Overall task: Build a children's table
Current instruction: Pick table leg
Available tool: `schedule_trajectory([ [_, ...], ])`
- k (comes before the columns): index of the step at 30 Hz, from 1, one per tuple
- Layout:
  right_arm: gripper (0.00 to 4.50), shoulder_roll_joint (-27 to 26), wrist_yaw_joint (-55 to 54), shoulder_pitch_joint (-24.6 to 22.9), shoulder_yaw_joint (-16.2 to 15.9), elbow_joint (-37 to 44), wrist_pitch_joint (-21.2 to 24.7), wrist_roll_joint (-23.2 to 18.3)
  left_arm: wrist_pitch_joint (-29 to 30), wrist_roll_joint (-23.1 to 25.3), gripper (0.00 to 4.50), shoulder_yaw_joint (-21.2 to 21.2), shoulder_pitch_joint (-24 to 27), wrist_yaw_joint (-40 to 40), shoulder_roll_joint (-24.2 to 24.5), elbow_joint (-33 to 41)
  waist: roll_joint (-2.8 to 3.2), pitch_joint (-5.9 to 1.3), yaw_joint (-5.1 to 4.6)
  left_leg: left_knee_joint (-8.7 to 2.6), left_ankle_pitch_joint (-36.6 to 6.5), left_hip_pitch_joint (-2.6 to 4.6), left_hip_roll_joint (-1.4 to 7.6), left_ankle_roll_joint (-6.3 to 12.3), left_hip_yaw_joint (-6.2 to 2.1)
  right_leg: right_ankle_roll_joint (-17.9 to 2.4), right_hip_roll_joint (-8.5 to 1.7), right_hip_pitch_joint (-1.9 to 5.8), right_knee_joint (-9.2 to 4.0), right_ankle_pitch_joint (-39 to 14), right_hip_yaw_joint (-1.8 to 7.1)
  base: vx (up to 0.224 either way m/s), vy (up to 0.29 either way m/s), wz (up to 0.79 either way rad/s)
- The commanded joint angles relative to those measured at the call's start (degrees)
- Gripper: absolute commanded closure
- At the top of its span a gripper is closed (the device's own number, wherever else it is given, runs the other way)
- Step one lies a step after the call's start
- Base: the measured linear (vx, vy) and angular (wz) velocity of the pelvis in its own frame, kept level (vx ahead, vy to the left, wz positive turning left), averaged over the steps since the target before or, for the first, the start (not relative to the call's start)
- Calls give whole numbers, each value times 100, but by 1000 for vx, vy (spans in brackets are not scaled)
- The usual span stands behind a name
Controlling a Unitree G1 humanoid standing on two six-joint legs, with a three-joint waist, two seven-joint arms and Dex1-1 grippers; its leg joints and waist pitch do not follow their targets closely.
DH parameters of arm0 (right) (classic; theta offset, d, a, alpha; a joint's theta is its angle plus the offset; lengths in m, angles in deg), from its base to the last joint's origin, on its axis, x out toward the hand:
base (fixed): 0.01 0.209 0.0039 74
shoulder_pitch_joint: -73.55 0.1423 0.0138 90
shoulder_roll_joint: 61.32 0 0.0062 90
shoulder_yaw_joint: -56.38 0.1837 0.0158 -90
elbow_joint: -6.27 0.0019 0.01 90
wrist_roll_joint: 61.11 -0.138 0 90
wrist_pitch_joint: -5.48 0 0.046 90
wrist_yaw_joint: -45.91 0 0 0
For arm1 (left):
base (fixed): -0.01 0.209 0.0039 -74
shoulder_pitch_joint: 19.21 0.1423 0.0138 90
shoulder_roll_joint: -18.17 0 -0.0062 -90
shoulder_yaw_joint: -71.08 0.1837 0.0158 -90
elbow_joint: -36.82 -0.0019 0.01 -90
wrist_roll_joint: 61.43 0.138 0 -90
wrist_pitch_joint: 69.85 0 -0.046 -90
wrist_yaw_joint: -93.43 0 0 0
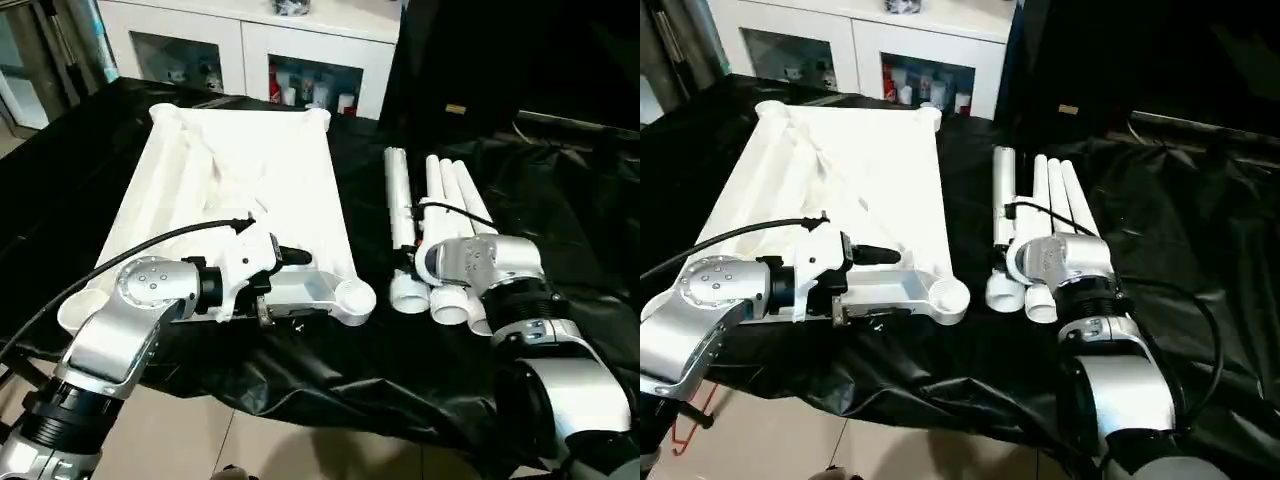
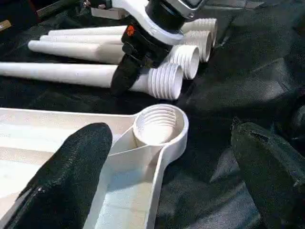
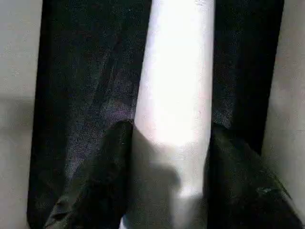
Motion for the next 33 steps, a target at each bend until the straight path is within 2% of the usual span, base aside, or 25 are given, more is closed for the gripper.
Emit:
schedule_trajectory([
  [1,249,87,-109,44,151,-11,-22,-47,42,-32,0,55,-66,-4,13,99,85,-370,8,-391,-612,124,263,-401,-54,-1147,-428,202,-364,398,271,0,0,0],
  [5,257,94,-218,36,448,239,-45,-206,67,-73,0,-25,-140,136,-122,2,118,-380,13,-388,-600,125,260,-436,-60,-1159,-424,207,-353,449,264,0,0,0],
  [7,258,102,-225,35,477,278,-30,-221,46,-74,0,-34,-161,164,-154,-23,95,-385,6,-383,-536,117,257,-407,-58,-1161,-418,219,-352,572,266,0,0,0],
  [8,259,116,-210,-65,591,634,-8,-320,5,-178,0,-134,-257,307,-364,-121,152,-385,16,-380,-514,118,252,-409,-65,-1162,-421,219,-344,611,265,0,0,0],
  [10,259,119,-151,-162,710,989,2,-446,-67,-316,0,-280,-360,476,-606,-225,122,-399,25,-366,-446,123,254,-372,-56,-1162,-407,236,-344,859,272,0,0,0],
  [11,259,109,-90,-215,749,1146,-70,-499,-131,-323,0,-338,-420,584,-698,-287,114,-410,40,-355,-278,94,249,-289,-60,-1190,-409,253,-326,1144,268,0,0,0],
  [13,259,98,71,-352,761,1467,-389,-556,-216,-323,0,-507,-609,922,-917,-508,128,-411,35,-347,-353,75,241,-239,-58,-1188,-410,263,-333,1182,267,0,0,0],
  [14,259,91,138,-410,767,1599,-533,-579,-245,-330,0,-612,-723,1131,-1046,-642,114,-415,38,-345,-348,81,244,-227,-59,-1188,-417,269,-338,1189,270,0,0,0],
  [17,260,54,892,-740,751,2294,-1148,-864,51,-481,0,-918,-1181,1668,-1394,-1126,101,-439,65,-314,-246,68,249,-43,-56,-1224,-420,289,-320,1469,269,0,0,0],
  [19,260,42,1133,-852,749,2536,-1264,-976,175,-528,0,-985,-1297,1770,-1478,-1252,97,-439,82,-315,-147,61,253,72,-71,-1274,-423,283,-309,1546,255,0,0,0],
  [21,260,46,1723,-1120,741,3101,-1420,-1288,478,-877,0,-1185,-1519,1859,-1741,-1441,93,-437,81,-303,-136,57,260,151,-71,-1352,-434,286,-306,1521,256,0,0,0],
  [22,260,58,1979,-1249,765,3368,-1381,-1491,646,-1165,0,-1340,-1636,1908,-1916,-1509,77,-438,98,-287,-83,62,254,214,-51,-1426,-427,291,-300,1598,259,0,0,0],
  [23,260,90,2276,-1397,778,3650,-1347,-1702,810,-1490,0,-1511,-1764,1964,-2111,-1567,76,-443,119,-287,-28,52,260,288,-69,-1495,-439,297,-300,1623,251,0,0,0],
  [24,260,111,2444,-1485,786,3813,-1320,-1829,905,-1686,0,-1619,-1842,2001,-2229,-1601,76,-441,143,-281,-36,60,254,310,-54,-1515,-437,292,-306,1624,253,0,0,0],
  [25,260,111,2444,-1485,786,3813,-1320,-1829,905,-1686,0,-1619,-1842,2001,-2229,-1601,75,-431,171,-281,-76,60,270,367,-62,-1585,-451,282,-318,1563,250,0,0,0],
  [26,260,140,2714,-1611,785,4059,-1257,-2037,1127,-2003,0,-1786,-1942,2070,-2393,-1618,73,-436,176,-282,-88,59,273,370,-68,-1597,-452,282,-312,1495,246,0,0,0],
  [28,260,197,3120,-1807,760,4440,-1075,-2399,1380,-2345,0,-1994,-2105,2177,-2601,-1685,50,-419,210,-275,-233,64,270,409,-57,-1651,-455,290,-332,1316,249,0,0,0],
  [29,261,228,3307,-1903,733,4609,-982,-2565,1513,-2462,0,-2086,-2202,2247,-2682,-1767,40,-409,214,-287,-266,56,277,439,-67,-1613,-463,278,-355,1147,246,0,0,0],
  [30,261,253,3427,-1974,703,4715,-928,-2671,1572,-2521,0,-2152,-2273,2296,-2741,-1824,55,-408,217,-285,-285,58,269,430,-63,-1599,-461,281,-358,1075,247,0,0,0],
  [33,261,330,3659,-2163,568,4928,-873,-2767,1788,-2890,0,-2342,-2420,2344,-2915,-1827,56,-395,223,-295,-332,56,281,384,-79,-1544,-465,266,-387,835,243,0,0,0],
])
